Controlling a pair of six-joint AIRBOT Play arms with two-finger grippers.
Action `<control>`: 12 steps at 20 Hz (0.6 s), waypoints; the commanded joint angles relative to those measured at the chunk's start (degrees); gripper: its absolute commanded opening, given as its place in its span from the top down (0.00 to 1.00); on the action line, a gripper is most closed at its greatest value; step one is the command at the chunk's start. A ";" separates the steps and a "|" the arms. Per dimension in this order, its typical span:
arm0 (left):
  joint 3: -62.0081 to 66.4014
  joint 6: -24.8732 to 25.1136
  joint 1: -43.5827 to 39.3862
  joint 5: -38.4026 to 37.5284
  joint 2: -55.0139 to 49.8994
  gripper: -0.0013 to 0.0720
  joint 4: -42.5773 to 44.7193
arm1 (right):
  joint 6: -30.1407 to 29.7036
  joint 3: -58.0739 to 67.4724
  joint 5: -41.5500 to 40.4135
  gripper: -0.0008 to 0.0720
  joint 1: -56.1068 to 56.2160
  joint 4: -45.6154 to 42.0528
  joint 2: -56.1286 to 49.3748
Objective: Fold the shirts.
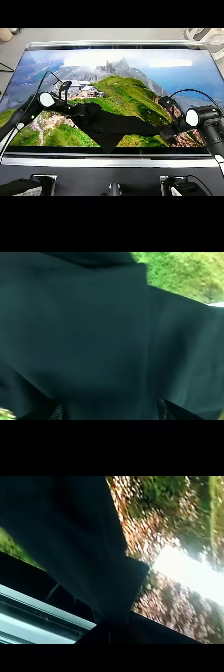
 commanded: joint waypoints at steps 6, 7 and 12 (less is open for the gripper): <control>3.72 3.13 18.12 -17.57 3.61 0.23 5.14 | -0.13 -0.92 -4.37 0.97 0.04 0.79 -0.85; 1.25 3.15 18.05 -17.27 3.69 0.23 4.68 | -0.13 -0.92 -4.87 0.97 0.04 0.81 -0.85; -11.02 3.10 11.98 -1.55 2.71 0.24 -4.74 | -0.11 -0.98 -5.57 0.97 0.04 0.81 -1.14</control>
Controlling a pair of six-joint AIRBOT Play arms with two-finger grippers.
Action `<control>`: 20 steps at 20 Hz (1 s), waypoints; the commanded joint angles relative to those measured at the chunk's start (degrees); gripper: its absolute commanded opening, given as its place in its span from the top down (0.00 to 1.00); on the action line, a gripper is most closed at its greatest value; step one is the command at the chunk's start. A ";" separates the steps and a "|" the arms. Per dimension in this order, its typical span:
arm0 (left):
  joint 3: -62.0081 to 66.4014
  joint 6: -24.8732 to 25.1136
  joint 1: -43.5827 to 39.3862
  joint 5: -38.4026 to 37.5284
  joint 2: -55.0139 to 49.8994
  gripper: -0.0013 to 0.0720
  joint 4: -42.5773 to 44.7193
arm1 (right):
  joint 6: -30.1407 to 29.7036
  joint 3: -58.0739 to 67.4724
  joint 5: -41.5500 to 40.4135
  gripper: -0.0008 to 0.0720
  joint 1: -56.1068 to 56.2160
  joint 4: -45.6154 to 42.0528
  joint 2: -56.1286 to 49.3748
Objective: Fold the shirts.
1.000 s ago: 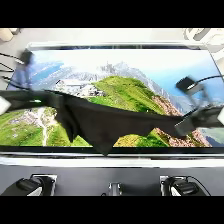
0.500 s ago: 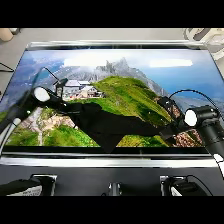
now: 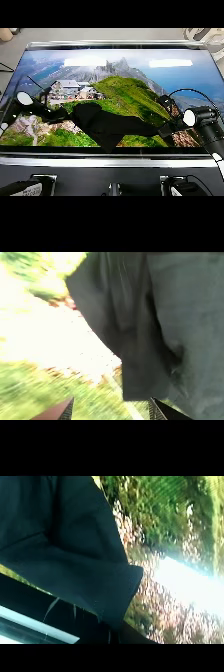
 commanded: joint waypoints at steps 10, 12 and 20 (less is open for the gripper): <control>-5.18 -0.02 -5.88 13.20 -5.29 0.95 -5.20 | -0.04 -0.07 -0.74 0.97 0.04 -0.02 -0.13; -4.15 1.79 -5.90 13.14 -5.05 0.95 -5.20 | -0.04 -0.07 -0.98 0.97 0.04 -0.02 -0.13; 7.63 4.61 -5.33 9.79 0.33 0.00 -5.07 | -0.20 -0.04 -1.73 0.97 0.04 -0.02 -0.07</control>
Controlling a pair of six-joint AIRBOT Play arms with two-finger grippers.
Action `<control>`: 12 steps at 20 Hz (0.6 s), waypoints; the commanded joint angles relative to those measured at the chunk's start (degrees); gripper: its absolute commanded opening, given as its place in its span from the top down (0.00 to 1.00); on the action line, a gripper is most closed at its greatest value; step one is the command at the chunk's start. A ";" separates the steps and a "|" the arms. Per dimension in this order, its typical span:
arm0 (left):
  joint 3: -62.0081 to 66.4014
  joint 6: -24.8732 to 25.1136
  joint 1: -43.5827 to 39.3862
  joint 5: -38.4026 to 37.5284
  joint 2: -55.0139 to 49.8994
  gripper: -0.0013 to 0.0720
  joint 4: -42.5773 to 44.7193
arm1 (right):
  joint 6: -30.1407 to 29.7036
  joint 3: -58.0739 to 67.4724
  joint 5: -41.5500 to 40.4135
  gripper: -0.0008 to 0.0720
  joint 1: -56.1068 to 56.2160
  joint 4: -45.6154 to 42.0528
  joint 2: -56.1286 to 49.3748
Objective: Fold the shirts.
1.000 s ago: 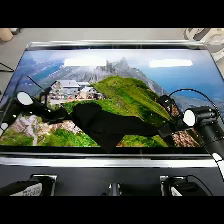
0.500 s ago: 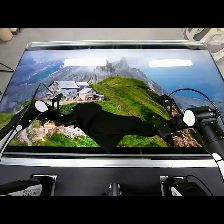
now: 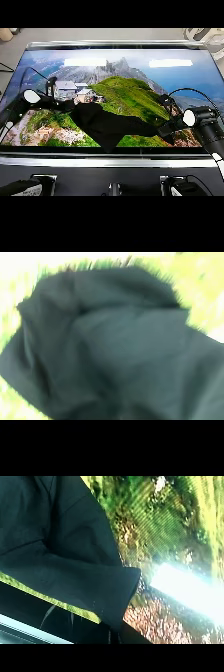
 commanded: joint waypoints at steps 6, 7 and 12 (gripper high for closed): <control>-2.78 -1.92 0.66 -15.98 6.54 0.15 -0.11 | 0.04 -0.02 1.62 0.97 0.04 0.13 0.00; -6.75 -3.56 -2.25 -13.66 7.78 0.15 -1.64 | 0.02 -0.02 1.60 0.97 0.04 0.24 0.00; -23.10 -10.58 -19.91 4.48 7.93 0.05 -11.28 | 0.02 -0.02 1.73 0.97 0.04 0.28 0.00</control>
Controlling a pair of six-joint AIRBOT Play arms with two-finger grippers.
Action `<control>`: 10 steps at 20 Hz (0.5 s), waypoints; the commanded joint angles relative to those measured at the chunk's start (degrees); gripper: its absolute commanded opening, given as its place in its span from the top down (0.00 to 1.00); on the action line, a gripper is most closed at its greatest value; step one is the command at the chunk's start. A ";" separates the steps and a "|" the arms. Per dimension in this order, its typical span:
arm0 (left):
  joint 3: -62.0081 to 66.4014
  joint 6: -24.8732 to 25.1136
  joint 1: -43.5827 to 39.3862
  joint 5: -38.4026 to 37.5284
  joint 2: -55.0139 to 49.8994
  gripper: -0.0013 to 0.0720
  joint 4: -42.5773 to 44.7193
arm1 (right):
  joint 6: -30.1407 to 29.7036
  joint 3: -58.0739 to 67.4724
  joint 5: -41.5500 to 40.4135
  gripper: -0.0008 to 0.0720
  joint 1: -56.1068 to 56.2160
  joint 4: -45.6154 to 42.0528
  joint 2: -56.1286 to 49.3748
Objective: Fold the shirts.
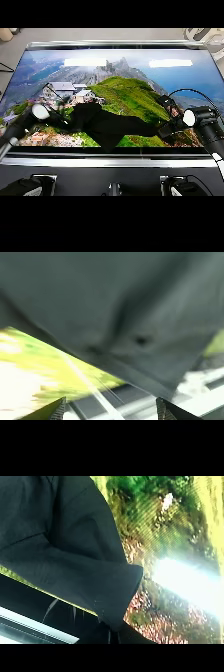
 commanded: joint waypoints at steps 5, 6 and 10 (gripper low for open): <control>-9.81 -9.40 -16.70 18.34 -1.88 0.05 -7.15 | 0.02 -0.02 0.48 0.97 0.04 0.15 0.00; -9.81 -9.77 -17.70 19.34 -2.82 0.05 -7.63 | 0.02 -0.02 0.52 0.97 0.04 0.15 0.00; -9.79 -9.79 -21.88 26.77 -5.90 0.10 -11.19 | 0.02 -0.02 0.55 0.97 0.04 0.15 0.00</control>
